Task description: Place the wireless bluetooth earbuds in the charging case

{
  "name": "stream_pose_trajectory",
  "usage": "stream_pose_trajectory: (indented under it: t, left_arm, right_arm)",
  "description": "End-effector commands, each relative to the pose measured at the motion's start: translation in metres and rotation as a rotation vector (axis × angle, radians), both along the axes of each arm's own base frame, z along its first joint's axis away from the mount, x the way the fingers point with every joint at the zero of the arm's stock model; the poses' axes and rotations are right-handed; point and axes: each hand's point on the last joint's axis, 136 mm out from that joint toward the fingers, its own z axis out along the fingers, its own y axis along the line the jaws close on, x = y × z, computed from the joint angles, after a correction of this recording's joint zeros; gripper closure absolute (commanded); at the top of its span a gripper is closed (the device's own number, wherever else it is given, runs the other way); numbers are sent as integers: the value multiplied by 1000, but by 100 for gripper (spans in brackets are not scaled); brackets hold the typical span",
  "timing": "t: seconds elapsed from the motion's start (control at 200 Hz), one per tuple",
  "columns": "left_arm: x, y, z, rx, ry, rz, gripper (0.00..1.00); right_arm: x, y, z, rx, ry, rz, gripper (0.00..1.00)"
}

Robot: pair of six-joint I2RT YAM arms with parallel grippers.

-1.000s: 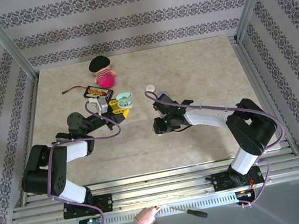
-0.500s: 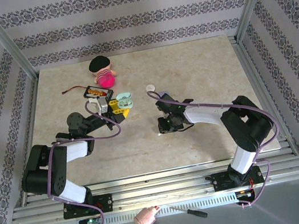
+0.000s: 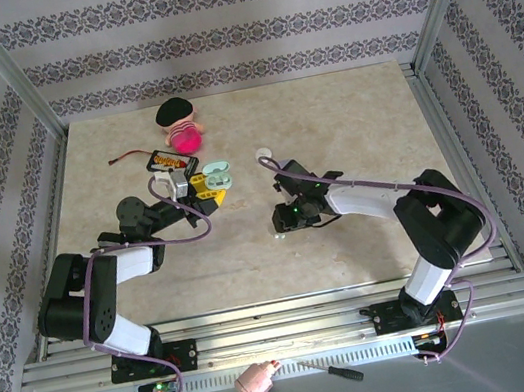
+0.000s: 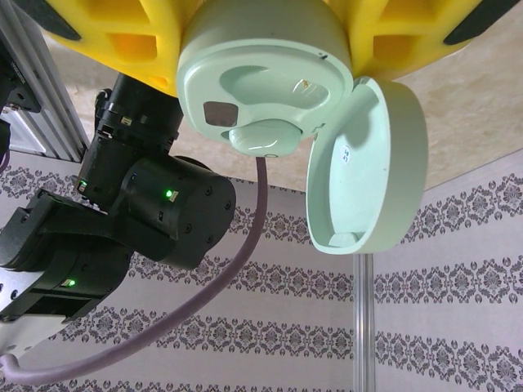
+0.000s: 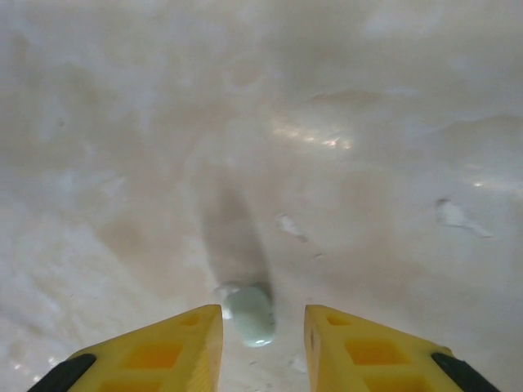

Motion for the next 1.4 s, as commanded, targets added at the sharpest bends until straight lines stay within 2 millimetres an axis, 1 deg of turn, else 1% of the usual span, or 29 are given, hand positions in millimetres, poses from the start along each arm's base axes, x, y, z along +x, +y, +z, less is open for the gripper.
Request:
stream_pose_trajectory:
  t: [0.0,0.22,0.49,0.655,0.779,0.894,1.059,1.144,1.194,1.244,1.329,1.374,1.394]
  left_arm:
    - [-2,6,8,-3,-63,15,77]
    - [-1,6,8,-2,-60,15,77]
    - [-2,6,8,-3,-62,14,77]
    - [0,8,7,-2,-65,34,77]
    - [2,8,7,-4,-58,32,77]
    - [1,9,8,-4,-63,34,77]
    - [4,13,8,-7,-64,60,77]
    - [7,16,8,-9,-63,78,77]
    - [9,18,9,-10,-66,94,77]
    - [10,20,9,-10,-68,107,77]
    - [13,22,9,-12,-67,121,77]
    - [12,22,9,-12,-69,124,77]
    - [13,23,9,-13,-68,127,77]
  right_arm:
    - [-8,20,-2,79,39,61,67]
    - [-14,28,-9,97,60,93,64]
    - [-13,40,-13,104,61,159,62]
    - [-16,53,-8,156,61,212,61]
    - [-17,60,-9,170,58,266,59]
    - [-22,69,-10,197,81,316,58]
    - [-29,83,-1,231,66,397,56]
    - [-25,79,5,212,26,381,56]
    - [-22,76,12,207,-12,358,57]
    - [-19,69,18,191,-44,312,57]
    - [-16,57,27,175,-91,213,53]
    - [-16,50,30,163,-107,149,53]
    - [-18,47,28,154,-103,125,54]
